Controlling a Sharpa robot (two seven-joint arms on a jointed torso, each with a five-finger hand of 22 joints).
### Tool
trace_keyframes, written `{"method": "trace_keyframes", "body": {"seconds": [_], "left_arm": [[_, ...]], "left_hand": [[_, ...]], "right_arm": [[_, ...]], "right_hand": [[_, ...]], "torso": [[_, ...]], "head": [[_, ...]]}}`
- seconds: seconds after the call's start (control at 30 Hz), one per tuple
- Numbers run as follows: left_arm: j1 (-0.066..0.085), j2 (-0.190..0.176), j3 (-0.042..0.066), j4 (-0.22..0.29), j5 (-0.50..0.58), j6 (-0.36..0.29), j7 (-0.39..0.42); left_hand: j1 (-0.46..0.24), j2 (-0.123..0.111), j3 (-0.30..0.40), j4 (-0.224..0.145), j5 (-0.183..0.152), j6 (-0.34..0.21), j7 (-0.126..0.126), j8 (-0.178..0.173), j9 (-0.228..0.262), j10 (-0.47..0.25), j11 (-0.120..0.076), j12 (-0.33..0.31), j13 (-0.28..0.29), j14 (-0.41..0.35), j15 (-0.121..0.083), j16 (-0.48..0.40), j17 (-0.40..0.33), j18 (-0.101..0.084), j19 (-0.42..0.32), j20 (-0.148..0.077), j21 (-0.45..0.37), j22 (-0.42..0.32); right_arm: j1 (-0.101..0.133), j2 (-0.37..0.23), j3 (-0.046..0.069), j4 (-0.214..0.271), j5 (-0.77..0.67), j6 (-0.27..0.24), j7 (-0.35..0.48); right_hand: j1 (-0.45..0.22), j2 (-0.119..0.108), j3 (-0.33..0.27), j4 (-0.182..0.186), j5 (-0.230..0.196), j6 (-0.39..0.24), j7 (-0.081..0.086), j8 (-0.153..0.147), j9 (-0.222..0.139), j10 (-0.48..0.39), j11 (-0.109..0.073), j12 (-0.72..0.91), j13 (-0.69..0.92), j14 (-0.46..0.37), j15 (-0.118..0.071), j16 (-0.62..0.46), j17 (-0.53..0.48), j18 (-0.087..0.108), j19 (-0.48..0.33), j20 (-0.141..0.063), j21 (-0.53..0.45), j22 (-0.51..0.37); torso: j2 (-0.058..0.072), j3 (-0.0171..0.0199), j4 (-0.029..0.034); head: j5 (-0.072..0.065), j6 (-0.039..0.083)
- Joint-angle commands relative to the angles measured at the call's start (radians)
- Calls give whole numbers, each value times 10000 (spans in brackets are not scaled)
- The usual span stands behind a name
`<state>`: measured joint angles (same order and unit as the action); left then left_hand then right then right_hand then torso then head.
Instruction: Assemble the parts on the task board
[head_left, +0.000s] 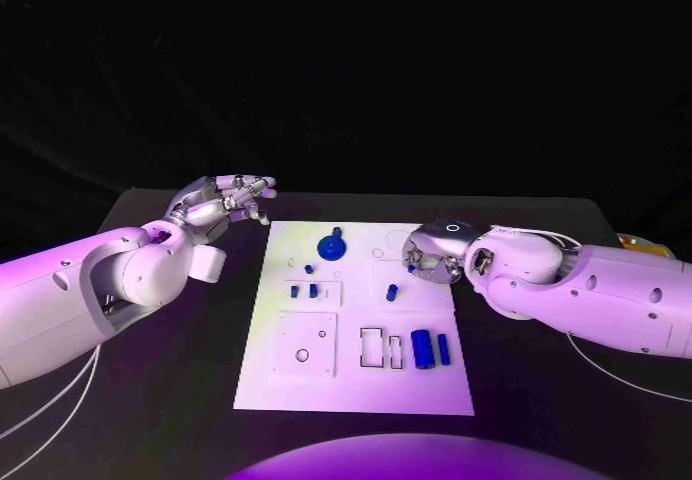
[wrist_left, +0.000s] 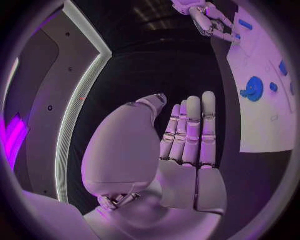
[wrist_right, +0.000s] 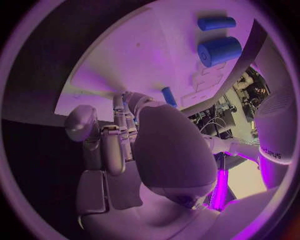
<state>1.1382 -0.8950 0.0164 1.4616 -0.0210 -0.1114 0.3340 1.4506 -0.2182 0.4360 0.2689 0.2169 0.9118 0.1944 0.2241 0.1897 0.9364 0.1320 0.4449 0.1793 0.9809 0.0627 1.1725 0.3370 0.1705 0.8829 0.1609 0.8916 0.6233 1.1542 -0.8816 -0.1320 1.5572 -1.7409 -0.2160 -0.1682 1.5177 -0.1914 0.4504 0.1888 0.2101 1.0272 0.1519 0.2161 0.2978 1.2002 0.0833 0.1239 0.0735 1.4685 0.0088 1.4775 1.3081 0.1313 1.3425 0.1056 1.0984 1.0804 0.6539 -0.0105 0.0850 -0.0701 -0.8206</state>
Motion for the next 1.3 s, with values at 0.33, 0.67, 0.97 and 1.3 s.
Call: {"method": "trace_keyframes", "body": {"seconds": [0.33, 0.67, 0.97, 1.3], "left_arm": [[3, -5, 6, 30, -157, 52, -15], [3, -13, 6, 28, -330, 59, -60], [4, -12, 6, 38, -467, 61, -81], [3, -4, 6, 34, -513, 52, -75]], "left_hand": [[107, -53, -11, -73, 39, -203, 31, 33, 18, -206, 33, 28, -9, 57, 27, -15, 12, 128, 74, 19, -52, -25], [115, -64, -18, -80, 37, -247, 48, 23, 19, -264, 50, 24, -18, 41, 41, -28, 10, 124, 71, 26, -65, -31], [154, -57, -7, -107, 43, -247, 50, 36, 28, -287, 54, 34, -20, 28, 45, -39, 8, 124, 68, 30, -75, -35], [179, -50, 2, -125, 47, -245, 50, 43, 33, -296, 55, 41, -21, 23, 45, -43, 8, 125, 69, 31, -77, -36]], "right_arm": [[-164, 114, -21, -85, -783, 191, -419], [-240, 154, -22, -54, -1140, 236, -544], [-289, 137, -22, 34, -1262, -66, -625], [-311, 76, -21, 133, -1285, -771, -651]], "right_hand": [[-100, -166, 163, -76, -68, 49, 39, -10, 23, 93, 23, -112, -8, 684, -38, 79, 914, -223, -40, -23, 123, 118], [-222, -209, 349, -259, -101, 185, -11, 46, 90, 273, -25, -83, 30, 692, -68, 125, 967, -243, -22, -30, 293, 321], [-479, 41, 661, -551, -113, 534, -170, 250, 279, 637, -174, -48, 114, 622, -193, -12, 634, -509, 569, -123, 1504, 1592], [-621, 229, 879, -759, -136, 630, -225, 371, 427, 825, -241, -65, 166, 630, -247, -6, 617, -533, 618, -179, 1662, 1769]], "torso": [[-3, 3, -5], [-4, -2, -5], [-10, -3, -5], [-5, 1, -1]], "head": [[-18, -34], [-54, -70], [-81, -82], [-79, -68]]}}
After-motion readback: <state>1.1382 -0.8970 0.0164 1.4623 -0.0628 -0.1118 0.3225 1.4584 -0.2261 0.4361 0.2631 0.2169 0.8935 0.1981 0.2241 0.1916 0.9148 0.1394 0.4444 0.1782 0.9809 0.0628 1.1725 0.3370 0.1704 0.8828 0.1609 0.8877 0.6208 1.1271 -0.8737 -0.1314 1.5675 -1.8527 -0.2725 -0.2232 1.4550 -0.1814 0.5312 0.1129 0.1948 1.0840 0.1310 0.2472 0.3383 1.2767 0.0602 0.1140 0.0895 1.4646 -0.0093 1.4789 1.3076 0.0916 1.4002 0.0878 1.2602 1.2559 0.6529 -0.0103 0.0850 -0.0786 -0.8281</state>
